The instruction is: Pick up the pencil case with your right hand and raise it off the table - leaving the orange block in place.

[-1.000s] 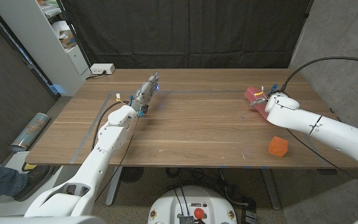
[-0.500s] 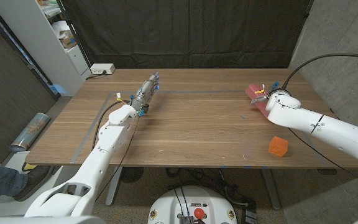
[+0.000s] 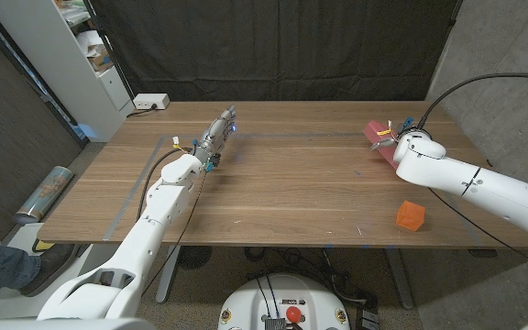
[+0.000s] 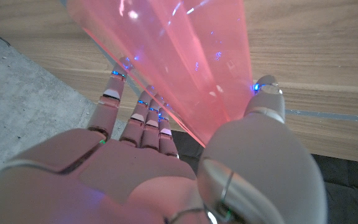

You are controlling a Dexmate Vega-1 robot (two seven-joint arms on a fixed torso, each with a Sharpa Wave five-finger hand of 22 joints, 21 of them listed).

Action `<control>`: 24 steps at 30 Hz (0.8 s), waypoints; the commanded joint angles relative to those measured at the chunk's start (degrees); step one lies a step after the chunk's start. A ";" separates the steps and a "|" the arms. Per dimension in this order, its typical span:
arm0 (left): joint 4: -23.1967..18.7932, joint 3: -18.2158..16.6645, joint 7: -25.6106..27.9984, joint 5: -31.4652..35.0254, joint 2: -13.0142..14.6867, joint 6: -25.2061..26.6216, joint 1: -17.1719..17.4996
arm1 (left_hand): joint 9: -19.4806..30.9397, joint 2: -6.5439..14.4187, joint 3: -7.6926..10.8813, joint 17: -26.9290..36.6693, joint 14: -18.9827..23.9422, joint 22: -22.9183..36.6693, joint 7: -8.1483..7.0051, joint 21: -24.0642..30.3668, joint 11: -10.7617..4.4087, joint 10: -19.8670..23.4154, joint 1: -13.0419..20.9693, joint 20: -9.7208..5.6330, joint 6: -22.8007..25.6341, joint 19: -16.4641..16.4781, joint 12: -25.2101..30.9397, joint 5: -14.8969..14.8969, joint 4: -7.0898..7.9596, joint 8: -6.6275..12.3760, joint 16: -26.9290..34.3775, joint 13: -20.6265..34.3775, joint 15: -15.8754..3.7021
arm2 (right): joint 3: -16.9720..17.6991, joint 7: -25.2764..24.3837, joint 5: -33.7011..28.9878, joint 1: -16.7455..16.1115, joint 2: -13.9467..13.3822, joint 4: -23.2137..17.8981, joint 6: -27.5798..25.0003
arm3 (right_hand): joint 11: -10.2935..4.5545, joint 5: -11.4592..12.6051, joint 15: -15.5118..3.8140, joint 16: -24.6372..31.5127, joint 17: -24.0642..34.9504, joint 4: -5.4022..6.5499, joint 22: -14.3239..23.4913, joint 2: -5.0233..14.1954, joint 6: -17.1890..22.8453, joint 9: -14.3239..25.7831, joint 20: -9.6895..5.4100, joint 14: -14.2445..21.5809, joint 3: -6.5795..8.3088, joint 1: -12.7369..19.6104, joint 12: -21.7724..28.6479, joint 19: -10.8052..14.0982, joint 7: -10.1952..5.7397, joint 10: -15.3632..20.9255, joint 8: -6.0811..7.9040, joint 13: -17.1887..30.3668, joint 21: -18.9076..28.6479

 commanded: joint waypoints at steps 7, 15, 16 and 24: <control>0.98 -0.37 -0.53 -0.45 -0.30 -0.66 -0.07 | 0.24 0.51 0.11 0.25 -1.21 0.08 -0.27 -0.14 -0.11 -0.44 0.19 0.36 -0.07 -4.33 -0.17 -0.05 -0.25 -0.11 -0.03 0.05 0.25 | -1.00 -0.79 -2.13 0.85 -0.94 -3.62 -2.69 | 0.05 -0.43 -0.11 -0.02 0.13 0.24 0.24 11.14 5.31 0.09 -2.44 0.33 0.84 11.88 -0.31 3.07 -4.58 0.46 -0.26 -0.04 -0.11; 1.44 -0.39 -0.59 -0.36 -0.40 -0.89 -0.26 | 0.24 0.54 0.06 0.25 -1.19 0.08 -0.24 -0.22 -0.11 -0.46 0.18 0.35 -0.11 -4.29 -0.17 -0.06 -0.32 -0.12 -0.01 0.05 0.26 | -1.53 -1.18 -2.78 1.25 -1.25 -4.76 -3.22 | 0.08 -0.64 -0.10 -0.05 0.15 0.31 0.24 11.22 5.49 0.10 -2.42 0.48 0.91 11.99 -0.41 3.16 -4.55 0.57 -0.31 -0.04 -0.20; 1.58 -0.41 -0.72 -0.41 -0.40 -0.95 -0.32 | 0.24 0.55 0.06 0.25 -1.19 0.08 -0.28 -0.24 -0.03 -0.49 0.18 0.36 -0.11 -4.31 -0.18 -0.06 -0.32 -0.12 -0.01 0.05 0.26 | -1.44 -1.28 -2.78 1.20 -1.28 -4.88 -3.22 | 0.11 -0.67 -0.07 -0.05 0.15 0.32 0.24 11.23 5.51 0.10 -2.40 0.52 0.92 12.00 -0.42 3.17 -4.54 0.57 -0.32 -0.04 -0.21; 2.22 -0.60 -1.00 -0.43 -0.45 -1.24 -0.67 | 0.24 0.58 0.02 0.26 -1.25 0.09 -0.22 -0.31 -0.03 -0.52 0.18 0.31 -0.10 -4.28 -0.19 -0.08 -0.37 -0.11 -0.02 0.05 0.26 | -1.23 -2.26 -3.35 1.04 -1.49 -6.17 -4.00 | 0.06 -0.94 -0.20 -0.07 0.18 0.40 0.24 11.31 5.78 0.11 -2.34 0.75 1.01 12.14 -0.51 3.22 -4.50 0.79 -0.37 -0.05 -0.36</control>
